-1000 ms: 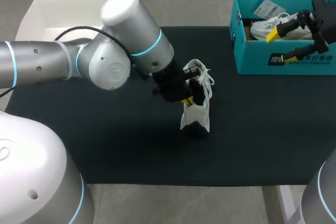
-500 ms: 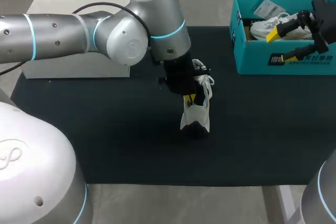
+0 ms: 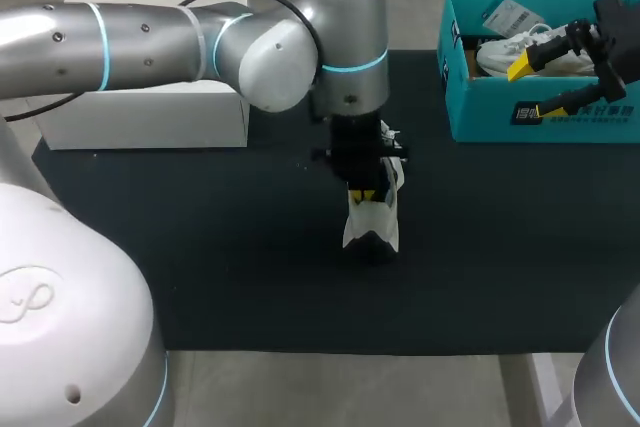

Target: Take the shoe out of the shoebox, open the shoe tongue, remove and reinsert the insole, then place the shoe into the shoebox

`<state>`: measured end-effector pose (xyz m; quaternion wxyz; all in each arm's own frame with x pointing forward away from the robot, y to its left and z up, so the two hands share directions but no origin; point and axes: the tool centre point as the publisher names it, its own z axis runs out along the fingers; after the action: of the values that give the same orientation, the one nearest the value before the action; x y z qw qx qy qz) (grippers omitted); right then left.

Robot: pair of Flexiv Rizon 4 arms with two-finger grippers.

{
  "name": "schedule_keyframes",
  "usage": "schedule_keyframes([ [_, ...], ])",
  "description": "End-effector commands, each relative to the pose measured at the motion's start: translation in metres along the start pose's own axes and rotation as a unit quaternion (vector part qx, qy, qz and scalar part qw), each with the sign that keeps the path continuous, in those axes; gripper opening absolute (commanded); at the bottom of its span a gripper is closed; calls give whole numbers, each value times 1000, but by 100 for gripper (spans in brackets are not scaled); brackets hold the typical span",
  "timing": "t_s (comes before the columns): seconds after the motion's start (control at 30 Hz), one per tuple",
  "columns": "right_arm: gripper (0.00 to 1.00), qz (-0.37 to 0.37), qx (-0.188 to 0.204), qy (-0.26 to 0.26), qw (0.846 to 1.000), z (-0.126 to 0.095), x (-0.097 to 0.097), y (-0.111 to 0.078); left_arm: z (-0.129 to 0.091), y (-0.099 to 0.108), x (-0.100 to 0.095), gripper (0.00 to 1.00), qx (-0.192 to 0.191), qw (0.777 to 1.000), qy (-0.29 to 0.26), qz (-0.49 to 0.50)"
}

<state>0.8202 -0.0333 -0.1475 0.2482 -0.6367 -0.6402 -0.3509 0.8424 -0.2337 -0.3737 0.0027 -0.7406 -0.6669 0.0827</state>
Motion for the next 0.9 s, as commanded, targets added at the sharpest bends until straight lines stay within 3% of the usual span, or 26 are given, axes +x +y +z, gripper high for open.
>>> schedule_keyframes([
  [0.03, 100, 1, 0, -1, 1000, 1, 0, 0, 15, 1, -5, 0, 8, 1000, 12, -1],
  [0.2, 100, 1, 0, -1, 1000, 1, 0, 0, 24, 3, -5, 0, 4, 999, 32, 7],
  [0.6, 100, 1, 0, -1, 1000, 1, 0, 0, -5, 11, -10, 0, -11, 1000, 27, 8],
  [0.9, 100, 1, 0, -1, 1000, 1, 0, 0, 16, 7, -10, 0, 2, 999, 51, 17],
])
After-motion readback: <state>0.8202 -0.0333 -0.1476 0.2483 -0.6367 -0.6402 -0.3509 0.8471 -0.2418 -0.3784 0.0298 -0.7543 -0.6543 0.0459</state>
